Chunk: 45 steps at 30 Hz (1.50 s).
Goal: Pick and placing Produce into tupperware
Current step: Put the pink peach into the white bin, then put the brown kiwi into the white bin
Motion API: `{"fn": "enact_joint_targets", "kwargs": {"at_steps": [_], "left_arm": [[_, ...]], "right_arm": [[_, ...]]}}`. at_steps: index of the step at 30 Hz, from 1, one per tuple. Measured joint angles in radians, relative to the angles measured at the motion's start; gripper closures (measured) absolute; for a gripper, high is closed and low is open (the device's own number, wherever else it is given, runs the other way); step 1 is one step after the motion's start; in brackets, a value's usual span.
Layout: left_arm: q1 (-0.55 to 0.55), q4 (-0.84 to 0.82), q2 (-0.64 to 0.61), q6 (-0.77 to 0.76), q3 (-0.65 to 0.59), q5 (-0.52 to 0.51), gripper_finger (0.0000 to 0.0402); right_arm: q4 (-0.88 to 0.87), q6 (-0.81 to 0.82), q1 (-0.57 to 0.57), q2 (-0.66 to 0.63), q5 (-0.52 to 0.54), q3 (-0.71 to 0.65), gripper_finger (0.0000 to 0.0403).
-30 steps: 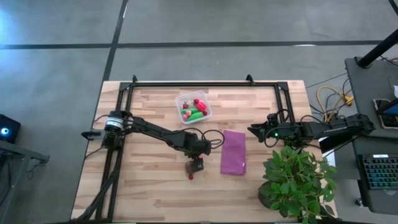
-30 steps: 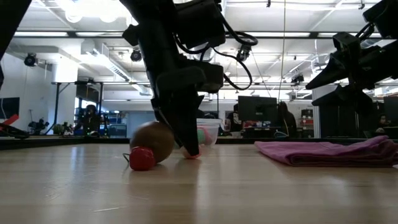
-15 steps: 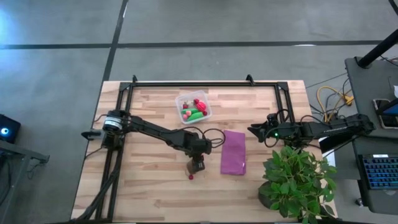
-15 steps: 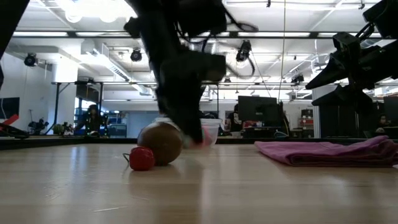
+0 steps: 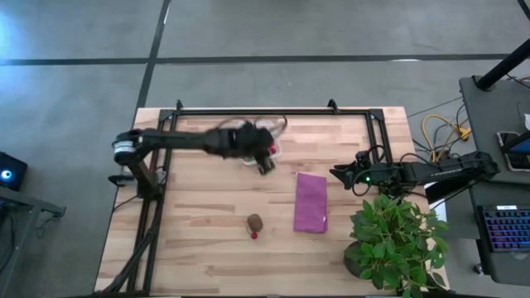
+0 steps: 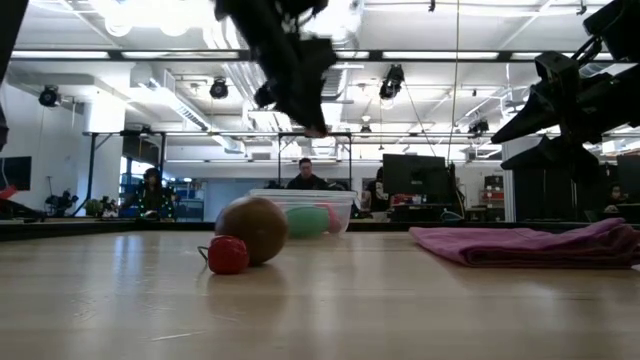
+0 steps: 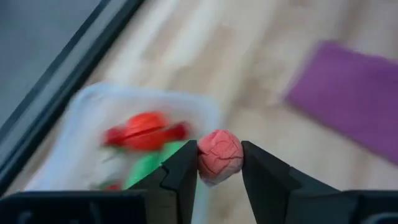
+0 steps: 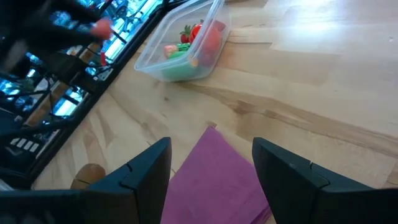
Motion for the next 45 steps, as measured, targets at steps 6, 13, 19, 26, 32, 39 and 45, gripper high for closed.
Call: {"fn": "enact_joint_targets", "kwargs": {"at_steps": [6, 13, 19, 26, 32, 39, 45], "left_arm": [[0.188, -0.091, 0.015, -0.118, -0.004, 0.124, 0.0273], [0.240, -0.138, 0.061, -0.173, -0.018, 0.172, 0.0189], [0.171, -0.163, 0.012, -0.122, -0.012, 0.387, 0.0154], [-0.185, -0.320, -0.087, 0.217, -0.057, 0.444, 0.0163], [-0.390, -0.228, -0.058, -0.061, -0.130, 0.255, 0.0165], [-0.435, -0.207, -0.003, -0.184, -0.134, 0.142, 0.0160], [-0.487, -0.207, 0.008, 0.085, -0.115, 0.167, 0.0136]], "right_arm": [[0.003, 0.005, 0.000, 0.003, 0.000, 0.000, 0.0186], [0.004, 0.018, 0.000, 0.004, 0.000, 0.000, 0.0186], [0.003, 0.027, 0.000, 0.004, 0.000, 0.000, 0.0186], [0.002, 0.018, 0.000, 0.004, 0.000, 0.000, 0.0186], [0.001, -0.004, 0.000, 0.004, 0.000, 0.000, 0.0186], [0.002, 0.002, 0.000, 0.004, 0.000, 0.000, 0.0186], [0.002, 0.026, 0.000, 0.004, -0.004, 0.000, 0.0186]]}}
